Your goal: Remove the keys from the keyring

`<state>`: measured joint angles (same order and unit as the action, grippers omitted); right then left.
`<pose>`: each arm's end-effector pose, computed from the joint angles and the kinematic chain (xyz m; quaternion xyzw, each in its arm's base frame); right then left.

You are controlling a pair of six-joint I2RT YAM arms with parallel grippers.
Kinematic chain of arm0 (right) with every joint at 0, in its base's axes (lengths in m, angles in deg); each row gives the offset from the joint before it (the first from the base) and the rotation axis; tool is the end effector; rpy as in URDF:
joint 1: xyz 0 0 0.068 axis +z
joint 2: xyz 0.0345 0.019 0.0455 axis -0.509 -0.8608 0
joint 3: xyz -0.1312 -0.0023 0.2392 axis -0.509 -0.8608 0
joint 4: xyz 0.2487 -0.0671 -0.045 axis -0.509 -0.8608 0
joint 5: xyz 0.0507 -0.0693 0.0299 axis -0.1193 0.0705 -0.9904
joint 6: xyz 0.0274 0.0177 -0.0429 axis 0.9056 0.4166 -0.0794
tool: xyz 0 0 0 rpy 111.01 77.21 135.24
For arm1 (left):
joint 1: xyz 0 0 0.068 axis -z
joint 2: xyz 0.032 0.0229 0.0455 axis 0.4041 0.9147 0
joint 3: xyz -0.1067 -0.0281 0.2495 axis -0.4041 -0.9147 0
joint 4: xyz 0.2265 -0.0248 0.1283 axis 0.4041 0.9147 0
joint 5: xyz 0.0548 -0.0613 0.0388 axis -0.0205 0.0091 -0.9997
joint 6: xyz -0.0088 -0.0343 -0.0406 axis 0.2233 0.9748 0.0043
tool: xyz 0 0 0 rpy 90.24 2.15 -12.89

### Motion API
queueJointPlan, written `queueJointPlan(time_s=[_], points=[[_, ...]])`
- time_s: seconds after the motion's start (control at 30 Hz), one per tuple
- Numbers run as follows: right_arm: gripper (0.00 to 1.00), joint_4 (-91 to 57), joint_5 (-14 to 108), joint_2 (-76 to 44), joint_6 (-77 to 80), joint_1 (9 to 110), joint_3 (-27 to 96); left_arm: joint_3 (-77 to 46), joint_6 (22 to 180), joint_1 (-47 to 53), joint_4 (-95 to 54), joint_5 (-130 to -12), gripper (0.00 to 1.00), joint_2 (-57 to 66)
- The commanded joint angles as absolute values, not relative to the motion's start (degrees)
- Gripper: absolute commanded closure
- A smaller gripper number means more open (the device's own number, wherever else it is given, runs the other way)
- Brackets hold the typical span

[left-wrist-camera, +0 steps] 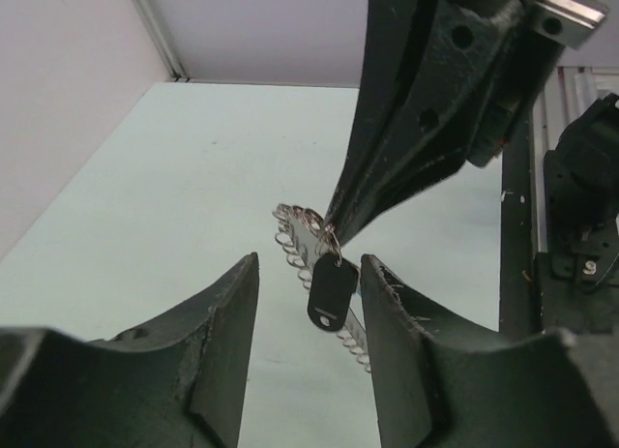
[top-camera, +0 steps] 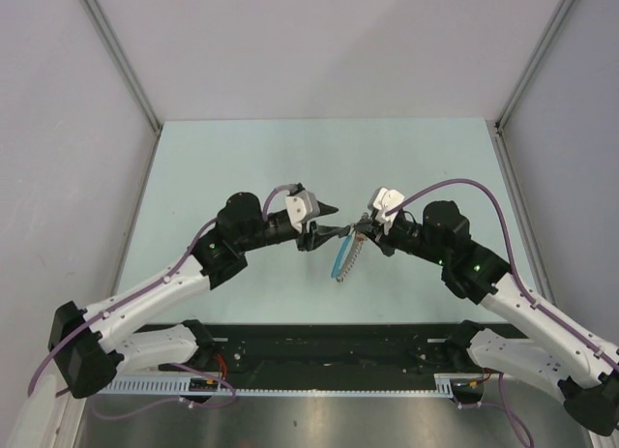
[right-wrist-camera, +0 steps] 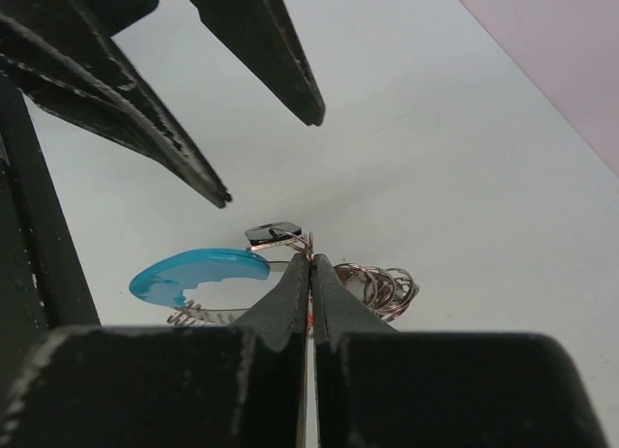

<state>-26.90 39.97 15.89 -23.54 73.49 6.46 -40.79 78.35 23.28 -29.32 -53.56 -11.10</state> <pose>0.1398 0.1427 0.3423 -0.4632 0.6245 0.2330 0.5840 0.1559 -0.1904 0.3425 0.4731 0.5378 -0.3624 0.5963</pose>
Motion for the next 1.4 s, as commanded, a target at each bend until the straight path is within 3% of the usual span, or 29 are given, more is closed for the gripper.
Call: queueJointPlan(time_s=[0.0,0.33,0.63,0.83,0.93,0.97,1.07,1.37], points=[[1.0,-22.75,39.22,17.66,-21.77,73.4,7.6,-34.76,85.68,23.18,-28.66,-53.31,0.53,-6.88],[1.0,-23.1,39.83,17.75,-21.34,73.31,7.69,-31.85,85.69,23.18,-25.66,-50.59,0.63,-3.61],[1.0,-23.1,40.8,17.4,-21.25,73.4,7.69,-31.06,85.07,23.18,-22.23,-50.59,0.62,-3.87],[1.0,-22.75,40.8,17.49,-21.07,73.4,7.6,-28.77,84.54,23.18,-20.03,-49.62,0.66,-1.06],[1.0,-22.75,40.8,17.49,-21.16,73.57,7.6,-28.42,84.37,23.18,-20.12,-48.92,0.72,-0.45],[1.0,-22.75,40.89,17.57,-21.16,73.57,7.6,-28.25,83.93,23.18,-19.94,-48.91,0.82,-0.36],[1.0,-22.92,40.8,17.58,-21.07,73.4,7.69,-27.98,83.49,23.18,-19.07,-49.53,1.0,-0.18],[1.0,-20.21,33.08,19.68,-19.15,68.22,6.9,-27.54,88.58,19.41,-16.34,-48.57,1.0,0.78]])
